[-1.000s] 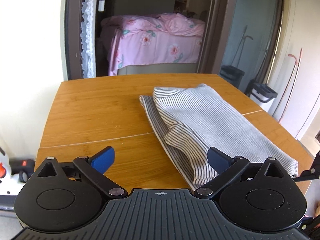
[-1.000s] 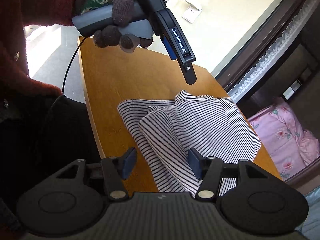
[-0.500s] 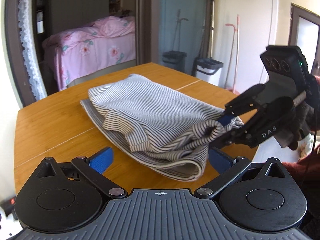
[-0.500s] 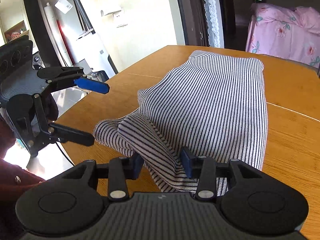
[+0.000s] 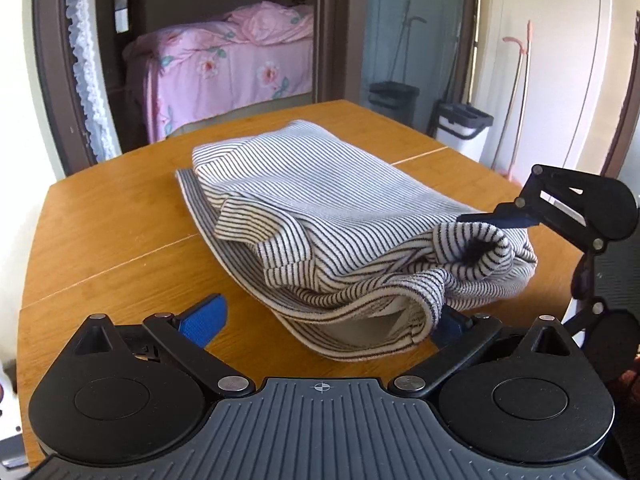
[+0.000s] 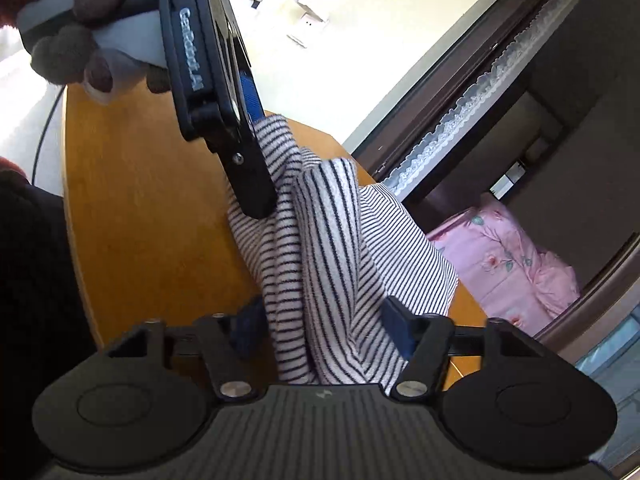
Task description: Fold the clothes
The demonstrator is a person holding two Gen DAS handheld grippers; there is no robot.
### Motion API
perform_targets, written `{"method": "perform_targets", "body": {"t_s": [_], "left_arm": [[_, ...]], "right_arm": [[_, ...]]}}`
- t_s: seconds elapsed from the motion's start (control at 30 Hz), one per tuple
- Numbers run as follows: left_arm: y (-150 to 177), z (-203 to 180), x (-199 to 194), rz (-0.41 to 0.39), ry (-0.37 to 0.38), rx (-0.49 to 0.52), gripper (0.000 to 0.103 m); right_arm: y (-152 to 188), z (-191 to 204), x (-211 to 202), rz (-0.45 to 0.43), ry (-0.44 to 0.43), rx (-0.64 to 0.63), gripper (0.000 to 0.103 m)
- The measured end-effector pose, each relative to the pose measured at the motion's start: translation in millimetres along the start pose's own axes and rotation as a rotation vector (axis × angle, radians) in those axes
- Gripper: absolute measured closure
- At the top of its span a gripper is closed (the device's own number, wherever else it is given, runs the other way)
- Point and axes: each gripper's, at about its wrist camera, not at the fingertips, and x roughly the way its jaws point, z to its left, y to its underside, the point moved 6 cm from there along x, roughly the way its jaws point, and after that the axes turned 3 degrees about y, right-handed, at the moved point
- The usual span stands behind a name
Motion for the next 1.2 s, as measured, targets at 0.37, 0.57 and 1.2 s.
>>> {"method": "perform_targets", "body": {"t_s": [0.37,0.57,1.2], "left_arm": [[-48,47,-17,-0.124,-0.031,-0.044,0.002],[-42,55,47,0.034,-0.089,0.089,0.026],[-9,57,19,-0.021,0.147,0.060,0.017]], "right_arm": [[-9,-6,-7,0.066,-0.118,-0.088,0.079],[-32,-24,-46,0.057,-0.184,-0.169,0.083],[-107,-109,154,0.081,-0.470,-0.045,0.078]]}}
